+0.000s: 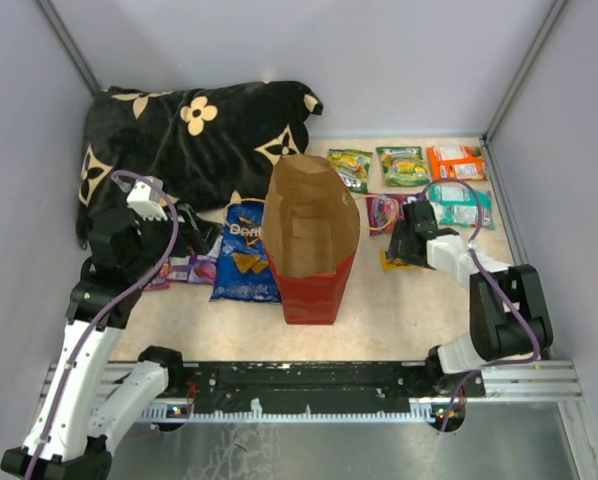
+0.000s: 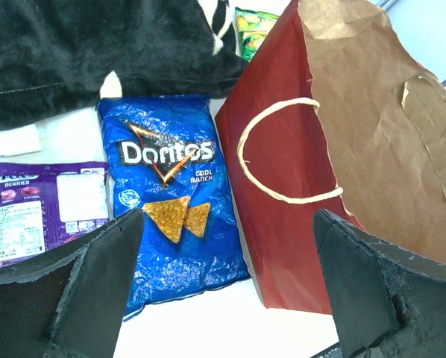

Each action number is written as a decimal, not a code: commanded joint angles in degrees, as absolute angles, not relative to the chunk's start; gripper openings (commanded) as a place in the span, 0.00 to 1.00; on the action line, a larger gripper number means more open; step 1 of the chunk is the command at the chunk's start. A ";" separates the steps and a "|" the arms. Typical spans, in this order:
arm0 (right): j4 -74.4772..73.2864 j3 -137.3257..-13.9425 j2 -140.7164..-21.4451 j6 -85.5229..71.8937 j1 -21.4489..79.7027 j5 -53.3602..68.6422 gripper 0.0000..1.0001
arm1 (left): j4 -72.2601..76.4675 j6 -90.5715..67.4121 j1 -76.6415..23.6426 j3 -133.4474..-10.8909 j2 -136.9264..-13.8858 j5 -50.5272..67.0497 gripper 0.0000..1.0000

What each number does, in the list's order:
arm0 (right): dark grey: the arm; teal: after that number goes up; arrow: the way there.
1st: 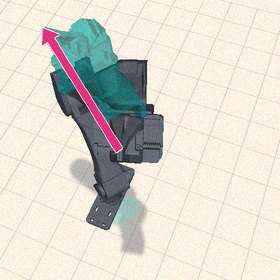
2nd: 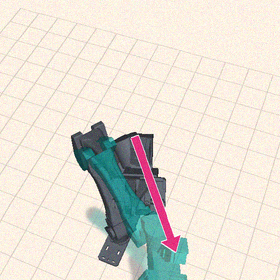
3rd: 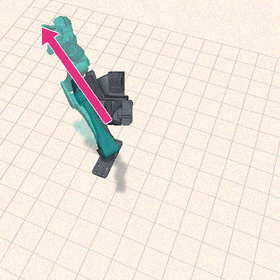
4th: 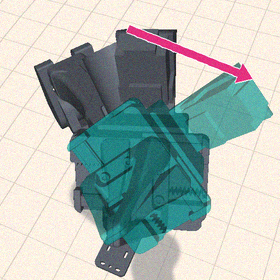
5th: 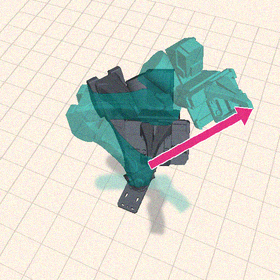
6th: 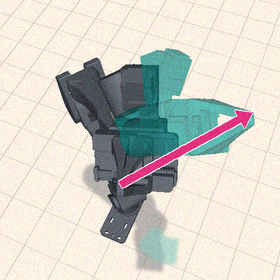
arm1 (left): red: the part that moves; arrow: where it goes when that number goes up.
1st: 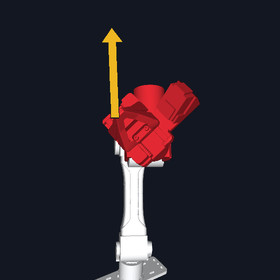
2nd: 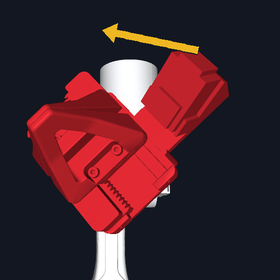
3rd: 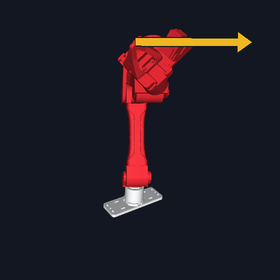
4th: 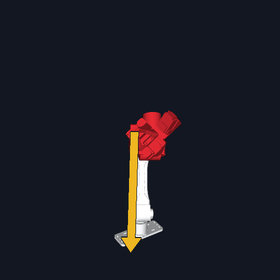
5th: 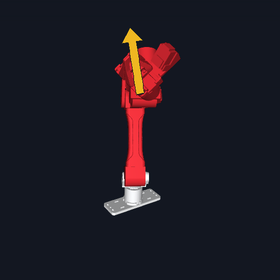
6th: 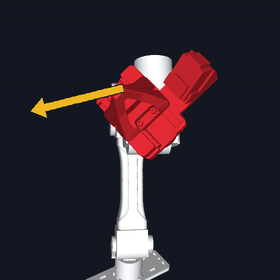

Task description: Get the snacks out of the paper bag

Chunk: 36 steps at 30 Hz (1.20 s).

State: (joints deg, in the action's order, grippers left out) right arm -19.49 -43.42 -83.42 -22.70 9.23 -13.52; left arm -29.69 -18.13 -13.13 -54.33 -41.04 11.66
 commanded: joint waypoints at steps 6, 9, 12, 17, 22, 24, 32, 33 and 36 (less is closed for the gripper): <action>-20.88 -47.67 -78.34 -27.20 12.42 -15.53 0.84 | -31.85 -15.37 -12.83 -56.72 -41.25 10.40 1.00; -22.17 -49.48 -72.70 -26.44 12.56 -14.12 0.99 | -31.87 -14.37 -12.85 -56.40 -41.56 9.90 1.00; -21.96 -50.95 -66.45 -25.58 12.51 -12.52 0.99 | -33.04 -12.74 -12.83 -58.20 -42.68 8.22 1.00; -20.92 -50.34 -56.96 -23.26 12.44 -10.18 0.99 | -33.72 -11.30 -12.83 -60.07 -45.31 1.85 1.00; -17.03 -41.38 -45.04 -25.53 12.47 -2.56 0.99 | -29.62 -11.33 -12.81 -58.14 -44.70 -6.64 1.00; -16.29 -37.86 -40.38 -26.62 12.48 -1.25 0.99 | -27.98 -11.13 -12.83 -56.38 -44.48 -8.92 1.00; -21.05 -31.29 -21.03 -29.13 12.47 -3.64 0.99 | -23.25 -9.43 -12.74 -46.14 -35.70 -10.57 1.00; -21.72 -30.95 -19.48 -29.00 12.48 -4.15 0.99 | -23.63 -9.63 -12.73 -45.65 -34.55 -10.86 1.00; -23.51 -30.68 -17.18 -28.62 12.43 -4.85 0.99 | -23.51 -10.34 -12.69 -43.39 -31.34 -9.67 1.00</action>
State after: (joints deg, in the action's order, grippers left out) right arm -22.48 -30.46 -19.79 -28.58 12.27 -3.44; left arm -26.65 -10.52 -13.02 -45.19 -35.51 -9.04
